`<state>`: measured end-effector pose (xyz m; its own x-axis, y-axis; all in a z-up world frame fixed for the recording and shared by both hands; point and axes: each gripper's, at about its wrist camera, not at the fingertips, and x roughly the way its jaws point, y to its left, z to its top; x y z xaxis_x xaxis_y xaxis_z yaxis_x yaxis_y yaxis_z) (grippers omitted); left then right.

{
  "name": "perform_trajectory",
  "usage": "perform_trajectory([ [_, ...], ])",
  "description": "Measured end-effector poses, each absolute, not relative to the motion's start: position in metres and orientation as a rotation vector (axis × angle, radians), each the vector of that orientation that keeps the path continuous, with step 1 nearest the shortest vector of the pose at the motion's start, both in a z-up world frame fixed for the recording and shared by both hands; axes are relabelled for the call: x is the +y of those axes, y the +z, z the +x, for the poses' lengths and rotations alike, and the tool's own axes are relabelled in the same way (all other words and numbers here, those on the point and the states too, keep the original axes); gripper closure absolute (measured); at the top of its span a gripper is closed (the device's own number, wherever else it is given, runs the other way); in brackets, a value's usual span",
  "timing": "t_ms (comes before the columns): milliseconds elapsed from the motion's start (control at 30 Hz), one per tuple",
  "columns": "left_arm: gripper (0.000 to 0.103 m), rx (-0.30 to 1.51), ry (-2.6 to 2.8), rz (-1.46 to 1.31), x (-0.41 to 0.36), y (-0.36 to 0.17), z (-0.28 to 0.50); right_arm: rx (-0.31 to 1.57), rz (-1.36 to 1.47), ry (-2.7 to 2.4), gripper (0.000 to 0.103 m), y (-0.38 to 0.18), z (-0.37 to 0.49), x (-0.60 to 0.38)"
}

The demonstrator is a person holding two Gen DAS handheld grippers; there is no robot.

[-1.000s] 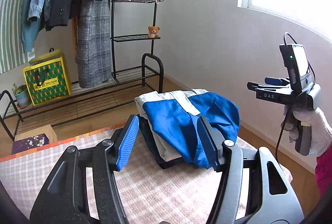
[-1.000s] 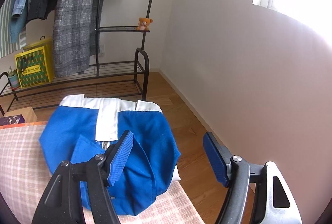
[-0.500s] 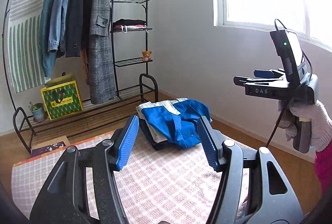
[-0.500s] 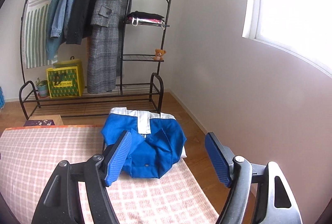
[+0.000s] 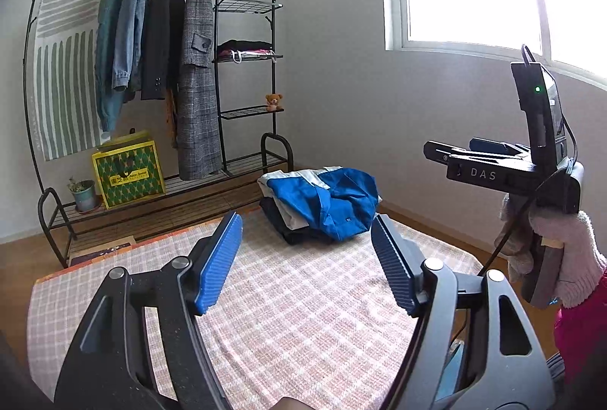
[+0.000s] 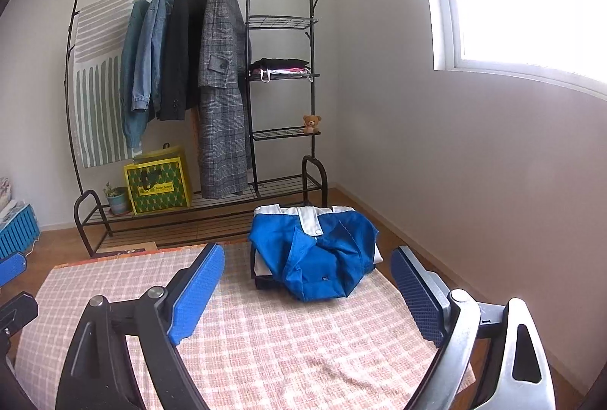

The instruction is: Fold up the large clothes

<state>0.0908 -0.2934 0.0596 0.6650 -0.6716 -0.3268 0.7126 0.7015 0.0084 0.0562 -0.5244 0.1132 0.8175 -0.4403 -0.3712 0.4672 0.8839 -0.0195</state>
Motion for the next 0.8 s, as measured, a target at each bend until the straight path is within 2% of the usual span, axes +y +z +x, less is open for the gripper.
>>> perform_trajectory([
  [133,0.02,0.324,-0.786,0.106,-0.289,0.047,0.091,0.401,0.056,-0.484,0.005,0.095,0.056,-0.517],
  [267,0.004,0.306,-0.772,0.119,-0.291,0.04,0.091,0.411,0.043,-0.497,0.0,0.082,0.061,-0.517],
  [433,0.0,0.289,-0.745,0.138,-0.292,0.035,0.092,0.423,0.057,-0.501,0.0,0.067,0.068,-0.522],
  [800,0.0,0.285,-0.688,0.16,-0.292,0.03,0.093,0.404,0.082,-0.532,0.0,0.058,0.067,-0.524],
])
